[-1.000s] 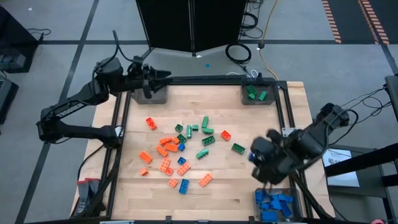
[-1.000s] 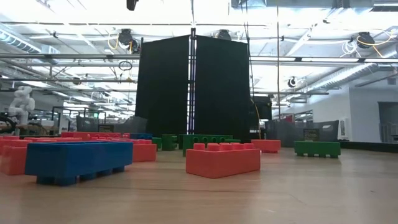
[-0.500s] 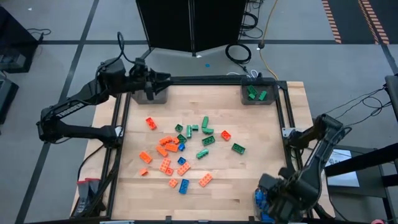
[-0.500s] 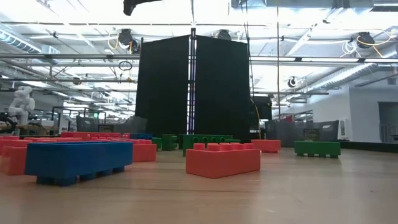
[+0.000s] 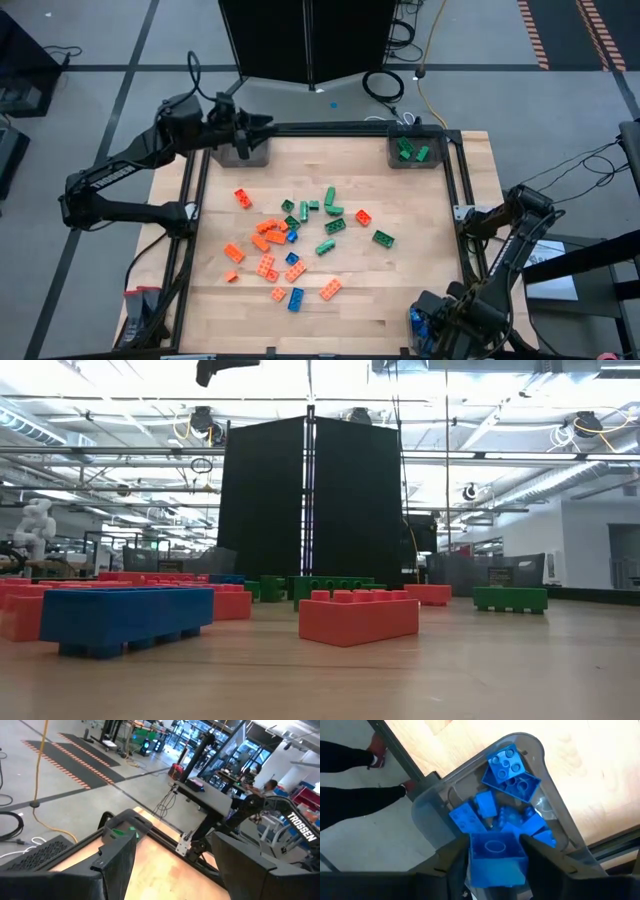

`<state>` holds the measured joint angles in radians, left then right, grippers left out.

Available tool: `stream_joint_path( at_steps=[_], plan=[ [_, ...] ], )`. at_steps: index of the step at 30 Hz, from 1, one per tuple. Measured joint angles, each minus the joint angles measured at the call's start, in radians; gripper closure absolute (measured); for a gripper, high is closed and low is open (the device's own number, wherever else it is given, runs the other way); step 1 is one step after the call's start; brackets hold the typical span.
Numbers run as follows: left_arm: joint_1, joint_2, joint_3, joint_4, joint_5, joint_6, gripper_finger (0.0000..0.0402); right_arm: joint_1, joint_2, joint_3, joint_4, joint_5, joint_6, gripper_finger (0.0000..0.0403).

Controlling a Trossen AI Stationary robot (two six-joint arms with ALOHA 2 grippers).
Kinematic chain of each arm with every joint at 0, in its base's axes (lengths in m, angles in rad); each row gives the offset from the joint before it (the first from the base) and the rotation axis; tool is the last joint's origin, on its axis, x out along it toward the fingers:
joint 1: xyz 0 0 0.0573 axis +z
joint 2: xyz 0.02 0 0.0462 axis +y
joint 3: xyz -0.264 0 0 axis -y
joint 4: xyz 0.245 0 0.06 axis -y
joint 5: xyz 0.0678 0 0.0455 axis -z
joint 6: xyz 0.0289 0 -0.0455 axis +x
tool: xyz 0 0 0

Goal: Sort blocks
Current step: Put the blue game piece into the bottom black bin

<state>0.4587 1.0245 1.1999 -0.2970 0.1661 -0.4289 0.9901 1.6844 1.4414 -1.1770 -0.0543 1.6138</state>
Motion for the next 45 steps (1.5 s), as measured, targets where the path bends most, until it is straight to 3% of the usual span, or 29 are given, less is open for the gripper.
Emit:
stream_joint_path(
  at_steps=[9,15,21,26,31,45],
  plan=[
    [0.0,0.0,0.0,-0.062,0.007,0.008,0.0141,-0.008,-0.001,0.0,0.003,0.0,0.028,0.0177],
    [-0.02,0.01,-0.012,-0.189,0.034,0.069,0.0141,-0.051,-0.015,0.0,-0.014,0.057,0.003,0.0171],
    [-0.108,0.04,-0.096,-0.313,0.008,0.159,0.0141,-0.104,-0.022,0.0,-0.091,0.108,-0.073,0.0174],
    [-0.216,0.068,-0.196,-0.319,-0.01,0.031,0.0141,-0.131,-0.022,0.0,-0.139,0.115,-0.132,0.0174],
    [-0.336,0.121,-0.264,-0.342,-0.172,-0.115,0.0141,-0.141,-0.022,0.0,-0.173,0.155,-0.157,0.0174],
    [-0.586,0.398,-0.259,-0.272,-0.3,-0.333,0.0141,-0.174,-0.023,0.0,-0.211,0.185,-0.161,0.0174]
  ],
)
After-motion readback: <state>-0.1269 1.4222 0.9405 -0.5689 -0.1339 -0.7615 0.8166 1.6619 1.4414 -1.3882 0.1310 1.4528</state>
